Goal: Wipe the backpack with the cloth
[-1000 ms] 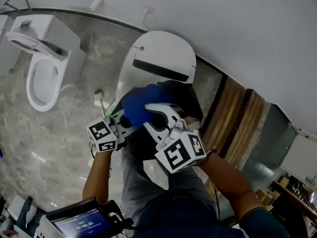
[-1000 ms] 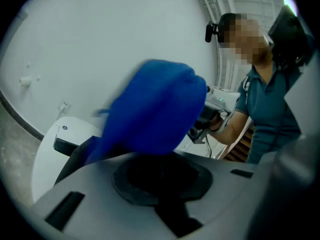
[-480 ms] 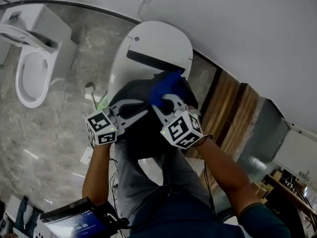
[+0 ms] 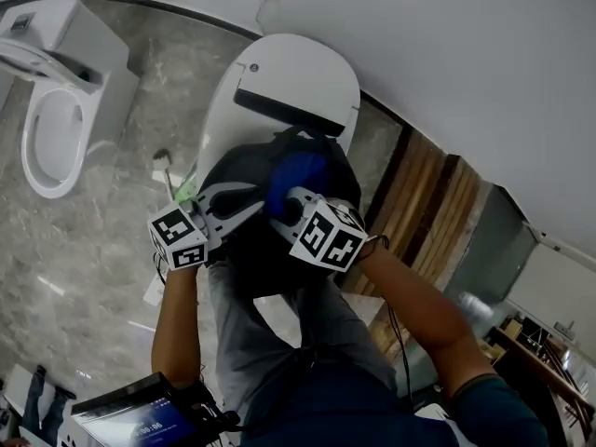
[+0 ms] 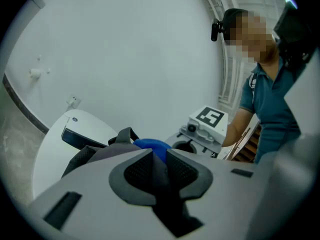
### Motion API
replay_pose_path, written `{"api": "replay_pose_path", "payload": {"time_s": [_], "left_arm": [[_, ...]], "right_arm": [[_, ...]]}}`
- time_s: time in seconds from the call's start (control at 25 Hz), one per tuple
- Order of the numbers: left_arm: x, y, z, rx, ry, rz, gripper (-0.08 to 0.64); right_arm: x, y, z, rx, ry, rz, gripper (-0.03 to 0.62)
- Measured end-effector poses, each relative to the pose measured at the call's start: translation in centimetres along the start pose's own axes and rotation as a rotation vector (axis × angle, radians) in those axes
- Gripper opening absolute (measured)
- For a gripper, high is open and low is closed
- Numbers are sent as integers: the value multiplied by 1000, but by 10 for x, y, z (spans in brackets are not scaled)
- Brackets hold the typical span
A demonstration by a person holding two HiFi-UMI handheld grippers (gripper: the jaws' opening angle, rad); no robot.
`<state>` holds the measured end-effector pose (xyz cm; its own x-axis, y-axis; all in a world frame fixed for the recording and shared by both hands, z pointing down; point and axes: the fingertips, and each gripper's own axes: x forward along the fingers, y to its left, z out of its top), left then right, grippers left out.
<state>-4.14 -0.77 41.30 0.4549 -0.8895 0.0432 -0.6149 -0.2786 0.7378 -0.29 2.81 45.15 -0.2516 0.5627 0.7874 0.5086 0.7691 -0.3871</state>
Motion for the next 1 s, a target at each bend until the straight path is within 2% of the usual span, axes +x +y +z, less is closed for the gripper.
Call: {"api": "replay_pose_path", "payload": {"time_s": [0.08,0.12,0.16,0.2,0.28,0.32,0.36,0.4,0.48,0.52,0.64,0.72,0.8,0.88,0.96,1.0], "left_arm": [[-6,2,-1,-29,-21,-21,67],[-6,1,-1,-34,-30,-40,67],[-6,0,0,-33,-36,-53,67],[-6,-1,1,-31,-41,-60,67],[-8,0,0,-29,-50,-55,67],[-10,2,0,-26,-50,-45,67],[-12,5,-1,-21,-47,-28,67],[-14,10,-2,-16,-41,-7,69],[-17,16,-5,-23,-33,7,69],[-16,14,-6,-31,-36,-5,69],[-6,1,-8,-29,-55,-39,69],[-6,0,-9,-23,-67,-29,69],[-11,8,-9,-22,-62,-3,69],[-13,16,-9,-25,-46,9,69],[-9,18,-10,-29,-35,-2,69],[-8,18,-11,-28,-31,-4,69]], "right_arm": [[-3,37,-16,51,46,143,32],[-11,46,-26,84,54,162,32],[-20,41,-31,110,46,133,32],[-30,21,-27,127,19,69,32],[-38,-41,5,106,-42,-64,32],[-30,-67,26,71,-39,-78,32],[-16,-83,44,45,-8,-40,32],[1,-88,57,47,39,37,32],[18,-72,67,106,115,204,32],[15,-59,65,135,121,261,31],[-12,-40,56,254,-1,342,31],[-4,-59,65,283,-74,267,31],[23,-76,74,227,-27,173,31],[33,-77,67,186,39,153,31],[10,-82,38,243,53,113,31],[-12,-90,8,277,80,57,31]]}}
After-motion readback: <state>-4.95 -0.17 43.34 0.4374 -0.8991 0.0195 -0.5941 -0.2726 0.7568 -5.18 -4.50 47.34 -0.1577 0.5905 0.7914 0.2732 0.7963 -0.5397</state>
